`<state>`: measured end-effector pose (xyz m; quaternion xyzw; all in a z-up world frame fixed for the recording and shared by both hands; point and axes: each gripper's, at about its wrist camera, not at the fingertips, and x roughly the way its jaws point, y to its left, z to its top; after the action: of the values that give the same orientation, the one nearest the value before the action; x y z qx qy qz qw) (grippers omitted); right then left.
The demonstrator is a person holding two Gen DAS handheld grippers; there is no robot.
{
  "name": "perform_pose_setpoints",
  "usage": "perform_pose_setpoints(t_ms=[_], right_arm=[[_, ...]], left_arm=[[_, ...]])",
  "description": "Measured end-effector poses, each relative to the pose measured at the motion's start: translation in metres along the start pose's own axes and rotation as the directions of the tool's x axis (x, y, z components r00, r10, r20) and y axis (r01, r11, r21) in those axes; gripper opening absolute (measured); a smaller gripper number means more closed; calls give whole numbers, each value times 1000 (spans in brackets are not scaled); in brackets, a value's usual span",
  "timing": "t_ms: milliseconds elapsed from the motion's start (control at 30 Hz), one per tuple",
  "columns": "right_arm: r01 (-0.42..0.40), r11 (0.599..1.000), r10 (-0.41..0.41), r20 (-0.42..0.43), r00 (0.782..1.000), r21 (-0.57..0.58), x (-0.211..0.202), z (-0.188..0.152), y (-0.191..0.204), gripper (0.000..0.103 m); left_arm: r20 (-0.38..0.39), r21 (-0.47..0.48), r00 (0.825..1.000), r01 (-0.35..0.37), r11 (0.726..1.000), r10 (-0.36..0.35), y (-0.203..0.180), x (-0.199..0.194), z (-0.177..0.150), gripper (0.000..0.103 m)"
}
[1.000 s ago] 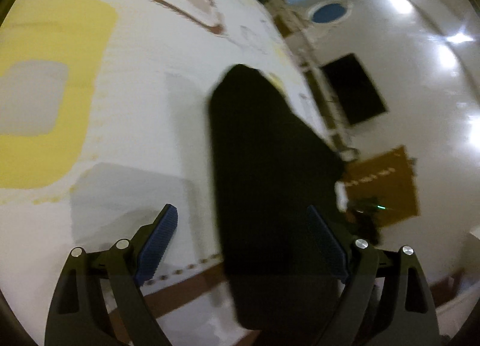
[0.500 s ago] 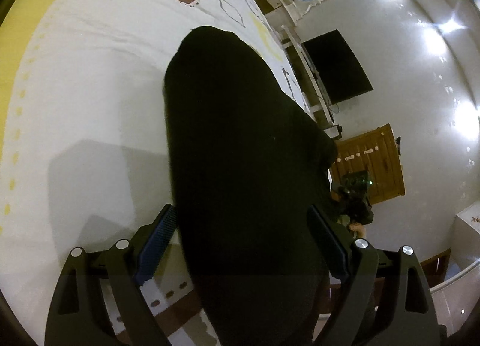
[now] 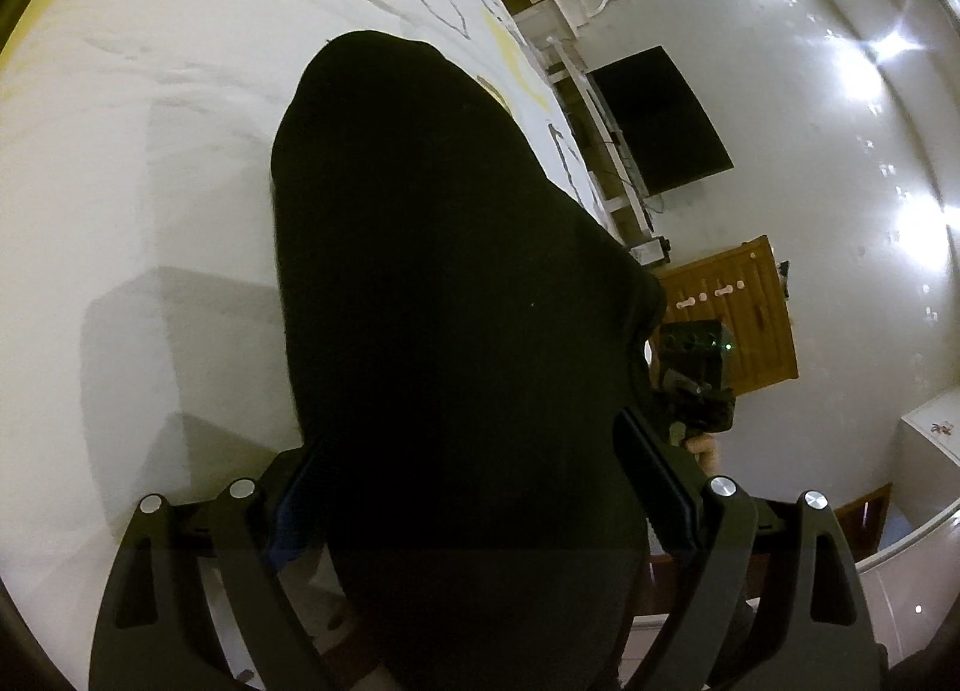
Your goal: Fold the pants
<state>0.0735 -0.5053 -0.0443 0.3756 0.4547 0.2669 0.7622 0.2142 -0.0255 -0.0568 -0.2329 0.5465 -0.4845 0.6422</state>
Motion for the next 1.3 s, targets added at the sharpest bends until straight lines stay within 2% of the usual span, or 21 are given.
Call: perform_pose_setpoints(t_ms=[167,333,500,600,633,667,733,933,1100,1300], right_arm=[[0,1000,0,-30,1000,-14,7,4,4,91],[-40,999,40,-53,998,-1,2,5,-1,91],[22,998,-27,-76,997,-58,11,-1,9,91],[57,997,-61,-77,995,-55,13,-1,8,70],[72,996,-76,-76,994,-46,12,-1,4,60],[65,997,-67,-76,995,-39,11,-1,1,56],[51,998,-54,-74,996,-36,11,-2,-1,53],[31,999,-33,-50,998,-32,12,-5,3,41],[45,997,-46,-11,999,-57,9,-10,17,36],[39,994,-36,33,999,-100,6,-4,40,34]], left_arm=[[7,-11,1000,24,1000,-24,2,-1,0,87],[14,-12,999,45,999,-45,-4,4,0,88],[3,0,999,45,999,-45,-3,7,5,88],[0,19,1000,26,999,-27,-5,9,5,87],[-7,31,1000,-1,1000,1,-5,10,4,81],[-12,39,1000,-23,999,24,-6,12,4,77],[-20,55,998,-56,997,58,-6,14,4,64],[-14,39,998,-66,997,66,0,11,6,43],[6,39,998,-59,997,59,-4,11,8,34],[37,58,998,-60,997,57,-14,3,11,32]])
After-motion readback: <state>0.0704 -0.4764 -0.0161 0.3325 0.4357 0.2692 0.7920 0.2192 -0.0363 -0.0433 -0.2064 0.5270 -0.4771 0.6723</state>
